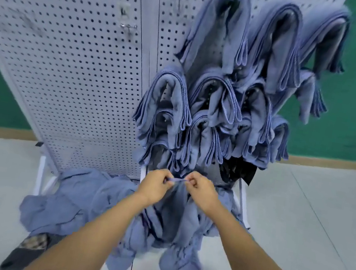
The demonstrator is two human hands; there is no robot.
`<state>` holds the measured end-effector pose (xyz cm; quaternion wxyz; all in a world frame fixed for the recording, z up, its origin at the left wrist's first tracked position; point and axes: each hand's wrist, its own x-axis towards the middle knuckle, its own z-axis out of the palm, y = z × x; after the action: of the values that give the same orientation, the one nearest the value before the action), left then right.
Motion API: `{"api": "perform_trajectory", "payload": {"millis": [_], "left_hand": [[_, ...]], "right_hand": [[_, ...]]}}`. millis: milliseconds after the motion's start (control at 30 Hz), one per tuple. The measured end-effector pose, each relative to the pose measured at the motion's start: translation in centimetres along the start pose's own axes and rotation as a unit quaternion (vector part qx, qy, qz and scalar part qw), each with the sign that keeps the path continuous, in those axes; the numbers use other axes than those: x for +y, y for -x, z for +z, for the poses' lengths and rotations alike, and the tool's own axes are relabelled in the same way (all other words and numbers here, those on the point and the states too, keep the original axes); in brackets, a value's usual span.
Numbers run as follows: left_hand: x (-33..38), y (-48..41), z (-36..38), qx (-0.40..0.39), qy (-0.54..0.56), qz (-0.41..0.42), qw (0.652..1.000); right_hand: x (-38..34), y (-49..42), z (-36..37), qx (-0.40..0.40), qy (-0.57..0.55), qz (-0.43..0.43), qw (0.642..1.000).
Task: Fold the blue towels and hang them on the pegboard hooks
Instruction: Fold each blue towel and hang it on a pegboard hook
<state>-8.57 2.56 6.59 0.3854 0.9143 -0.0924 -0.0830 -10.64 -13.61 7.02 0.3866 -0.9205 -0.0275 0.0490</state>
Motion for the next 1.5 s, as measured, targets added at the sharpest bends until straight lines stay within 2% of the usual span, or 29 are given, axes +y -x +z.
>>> {"api": "perform_trajectory", "payload": {"millis": [267,433,500,600,733,833,1000,1100,1200,1233,1300,1400,1500], "left_hand": [[9.9,2.6,-9.1,0.047,0.087,0.100,0.990],[14.7,4.6,-14.3,0.064,0.220,0.161,0.960],[14.6,5.2,-14.9,0.052,0.232,0.173,0.956],[12.3,6.3,-14.3,-0.002,0.195,0.123,0.973],[9.3,6.5,-13.6,-0.144,0.105,0.034,0.983],[8.8,6.3,-13.0,-0.231,0.036,-0.021,0.972],[8.6,6.3,-12.9,-0.324,0.179,-0.044,0.928],[8.4,6.2,-12.3,-0.397,0.106,-0.039,0.911],[8.6,6.3,-11.6,-0.390,0.052,-0.064,0.917],[8.8,6.5,-11.6,-0.372,0.085,-0.067,0.922],[9.1,6.5,-11.8,-0.322,0.234,-0.076,0.914],[9.6,6.6,-13.1,-0.239,0.472,-0.071,0.846],[10.0,6.7,-14.4,-0.160,0.593,-0.042,0.788]], "right_hand": [[-9.3,2.1,-10.4,0.090,-0.013,-0.119,0.989],[-14.4,3.2,-14.0,0.157,-0.090,-0.195,0.964],[-15.2,3.5,-14.5,0.173,-0.123,-0.207,0.955],[-14.5,3.4,-14.3,0.196,-0.155,-0.191,0.949],[-13.0,2.3,-13.6,0.206,-0.174,-0.139,0.953],[-13.3,1.9,-13.3,0.204,-0.168,-0.134,0.955],[-14.3,1.4,-12.8,0.239,-0.242,-0.095,0.935],[-14.8,1.3,-12.8,0.250,-0.297,-0.078,0.918],[-14.9,1.5,-12.9,0.239,-0.309,-0.089,0.916],[-14.9,1.5,-12.9,0.226,-0.307,-0.091,0.920],[-14.6,1.5,-12.8,0.188,-0.305,-0.087,0.930],[-13.6,1.6,-12.7,0.144,-0.297,-0.067,0.942],[-12.9,2.6,-12.6,0.124,-0.277,-0.051,0.951]]}}
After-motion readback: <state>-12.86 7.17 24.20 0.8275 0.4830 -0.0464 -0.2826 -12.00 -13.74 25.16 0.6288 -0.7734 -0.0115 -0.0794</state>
